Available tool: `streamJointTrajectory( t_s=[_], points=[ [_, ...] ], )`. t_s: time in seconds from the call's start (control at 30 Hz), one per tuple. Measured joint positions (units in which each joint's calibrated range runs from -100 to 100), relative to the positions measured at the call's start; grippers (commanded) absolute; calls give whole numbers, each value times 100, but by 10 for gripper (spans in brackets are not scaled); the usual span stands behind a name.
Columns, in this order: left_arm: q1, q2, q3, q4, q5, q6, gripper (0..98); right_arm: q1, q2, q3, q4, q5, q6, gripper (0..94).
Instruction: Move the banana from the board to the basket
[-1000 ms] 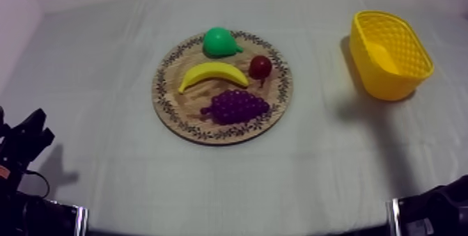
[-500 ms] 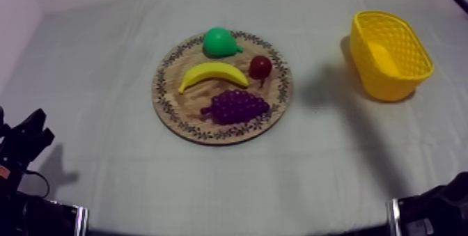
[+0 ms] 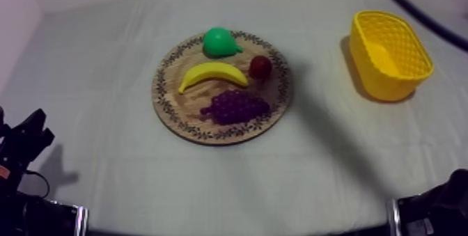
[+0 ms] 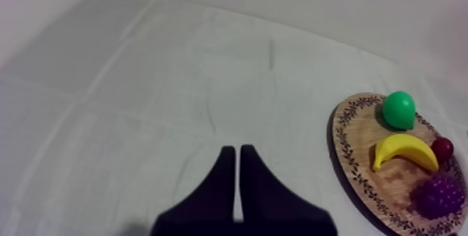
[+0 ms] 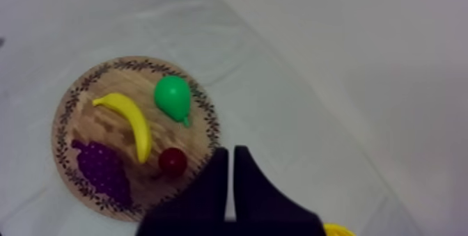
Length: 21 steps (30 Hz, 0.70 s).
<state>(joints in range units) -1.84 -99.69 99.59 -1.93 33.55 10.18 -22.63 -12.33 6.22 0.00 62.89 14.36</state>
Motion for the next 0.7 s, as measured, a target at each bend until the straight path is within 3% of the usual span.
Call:
streamJointTrajectory(
  t_s=[0.5, 0.7],
  points=[
    [0, 0, 0, 0, 0, 0, 0, -567, 1139, -453, 0, 105, 479, 5],
    [0, 0, 0, 0, 7, 0, 0, -703, 1444, -672, 91, 327, 488, 5]
  ],
)
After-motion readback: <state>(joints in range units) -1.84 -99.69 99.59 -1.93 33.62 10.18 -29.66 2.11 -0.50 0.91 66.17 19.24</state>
